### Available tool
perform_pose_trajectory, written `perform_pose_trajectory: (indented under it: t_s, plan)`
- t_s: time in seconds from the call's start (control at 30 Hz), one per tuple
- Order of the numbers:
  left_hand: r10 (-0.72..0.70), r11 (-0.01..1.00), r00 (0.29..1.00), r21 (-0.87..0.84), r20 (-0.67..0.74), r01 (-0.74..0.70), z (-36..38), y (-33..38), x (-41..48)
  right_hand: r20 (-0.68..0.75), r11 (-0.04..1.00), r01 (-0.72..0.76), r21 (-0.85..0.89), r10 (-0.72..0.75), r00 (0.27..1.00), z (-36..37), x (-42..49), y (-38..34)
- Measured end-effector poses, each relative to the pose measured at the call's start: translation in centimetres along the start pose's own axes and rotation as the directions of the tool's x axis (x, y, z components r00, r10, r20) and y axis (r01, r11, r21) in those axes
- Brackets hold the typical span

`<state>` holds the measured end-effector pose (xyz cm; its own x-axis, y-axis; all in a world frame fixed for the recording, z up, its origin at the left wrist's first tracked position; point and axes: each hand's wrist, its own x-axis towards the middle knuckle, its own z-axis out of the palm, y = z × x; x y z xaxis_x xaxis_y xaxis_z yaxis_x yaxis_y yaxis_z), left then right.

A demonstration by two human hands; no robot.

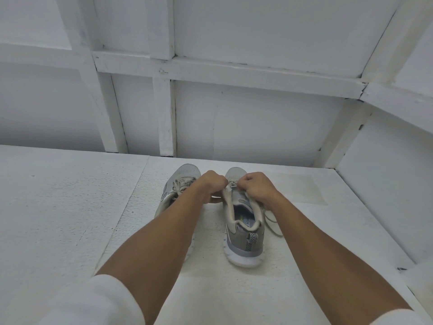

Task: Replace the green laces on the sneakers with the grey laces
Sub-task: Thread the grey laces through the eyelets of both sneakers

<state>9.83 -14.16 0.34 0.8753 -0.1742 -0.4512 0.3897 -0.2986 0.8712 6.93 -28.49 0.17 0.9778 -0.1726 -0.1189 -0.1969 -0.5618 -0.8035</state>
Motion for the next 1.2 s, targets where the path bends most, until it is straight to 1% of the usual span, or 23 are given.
perform_pose_trajectory:
  t_s: [0.17, 0.33, 0.43, 0.53, 0.57, 0.6, 0.63, 0.67, 0.7, 0.73, 0.77, 0.8, 0.83, 0.87, 0.9, 0.93, 0.97, 1.0, 1.03, 1.07, 1.1, 1.13, 1.2]
  plan:
    - [-0.007, 1.0, 1.0, -0.018, 0.004, 0.007, 0.0, 0.1, -0.1, 0.013, 1.0, 0.014, -0.007, -0.014, 1.0, 0.2, 0.0, -0.1]
    - [-0.025, 0.993, 1.0, -0.117, -0.007, 0.024, 0.3, -0.4, 0.3, 0.042, 0.998, 0.056, 0.032, -0.057, 0.997, 0.4, 0.0, -0.2]
    - [-0.032, 0.995, 0.998, -0.096, -0.052, 0.027, 0.7, -1.2, 1.0, 0.037, 0.998, 0.058, -0.011, -0.057, 0.998, 0.3, 0.1, -0.3]
    - [0.029, 0.997, 0.997, -0.07, -0.075, -0.035, 0.6, -1.0, 1.3, 0.02, 0.99, 0.078, -0.117, -0.076, 0.997, -0.1, 0.3, -0.3]
    - [0.064, 0.992, 0.993, -0.105, -0.097, -0.074, 0.2, -0.5, 1.3, 0.006, 0.986, 0.083, -0.145, -0.083, 0.997, -0.4, 0.1, -0.3]
    - [0.098, 0.977, 0.986, -0.178, -0.138, -0.122, -0.6, 0.4, 1.3, -0.023, 0.982, 0.084, -0.169, -0.089, 0.996, -0.7, -0.2, -0.3]
    - [0.124, 0.941, 0.97, -0.284, -0.209, -0.182, -1.9, 1.6, 1.0, -0.062, 0.98, 0.078, -0.183, -0.09, 0.994, -1.0, -0.7, -0.2]
    - [0.141, 0.876, 0.948, -0.41, -0.284, -0.253, -3.7, 3.1, 0.7, -0.104, 0.983, 0.078, -0.167, -0.096, 0.99, -1.5, -1.5, 0.1]
    - [0.145, 0.757, 0.925, -0.563, -0.352, -0.333, -5.9, 5.0, 0.2, -0.142, 0.989, 0.082, -0.12, -0.099, 0.985, -1.9, -2.5, 0.4]
    - [0.137, 0.565, 0.912, -0.726, -0.386, -0.392, -8.3, 6.8, -0.5, -0.179, 0.996, 0.075, -0.047, -0.082, 0.98, -2.3, -3.5, 0.8]
    - [0.141, 0.37, 0.9, -0.822, -0.412, -0.434, -10.6, 8.5, -1.3, -0.222, 0.997, 0.062, 0.034, -0.053, 0.974, -2.7, -4.5, 1.4]
    - [0.158, 0.272, 0.879, -0.835, -0.45, -0.477, -12.5, 9.8, -2.2, -0.257, 0.994, 0.041, 0.099, -0.015, 0.966, -2.9, -5.5, 1.8]
    - [0.189, 0.31, 0.853, -0.795, -0.486, -0.522, -13.5, 10.8, -2.6, -0.28, 0.99, 0.017, 0.142, 0.024, 0.96, -3.1, -6.3, 2.1]
    - [0.251, 0.437, 0.826, -0.702, -0.505, -0.562, -13.5, 11.3, -2.6, -0.291, 0.986, -0.005, 0.164, 0.053, 0.955, -3.2, -6.9, 2.4]
    - [0.34, 0.625, 0.796, -0.513, -0.501, -0.589, -12.7, 11.1, -2.3, -0.285, 0.985, -0.02, 0.174, 0.07, 0.956, -3.0, -7.2, 2.5]
    - [0.457, 0.792, 0.782, -0.207, -0.424, -0.575, -11.2, 10.4, -2.0, -0.268, 0.983, -0.032, 0.178, 0.08, 0.96, -2.7, -7.4, 2.5]
    - [0.541, 0.841, 0.807, 0.167, -0.238, -0.514, -9.0, 9.2, -1.5, -0.248, 0.983, -0.036, 0.178, 0.08, 0.965, -2.4, -7.5, 2.5]
    - [0.504, 0.765, 0.864, 0.468, -0.005, -0.444, -6.5, 7.6, -0.8, -0.23, 0.984, -0.036, 0.173, 0.075, 0.97, -2.1, -7.7, 2.4]
    - [0.366, 0.635, 0.917, 0.677, 0.16, -0.372, -4.3, 5.8, -0.4, -0.216, 0.986, -0.037, 0.161, 0.072, 0.974, -1.8, -7.8, 2.2]
    - [0.254, 0.477, 0.938, 0.813, 0.235, -0.333, -2.6, 4.2, -0.3, -0.207, 0.988, -0.036, 0.15, 0.067, 0.976, -1.5, -7.9, 2.1]
    - [0.198, 0.327, 0.944, 0.89, 0.263, -0.317, -1.3, 3.1, -0.2, -0.204, 0.989, -0.031, 0.144, 0.061, 0.977, -1.3, -7.9, 2.2]
    - [0.176, 0.245, 0.949, 0.923, 0.26, -0.298, -0.6, 2.6, -0.3, -0.208, 0.99, -0.027, 0.142, 0.056, 0.976, -1.2, -7.9, 2.2]
    - [0.2, 0.214, 0.95, 0.935, 0.241, -0.282, -1.1, 2.7, -0.4, -0.217, 0.991, -0.019, 0.133, 0.048, 0.975, -1.1, -7.9, 2.4]
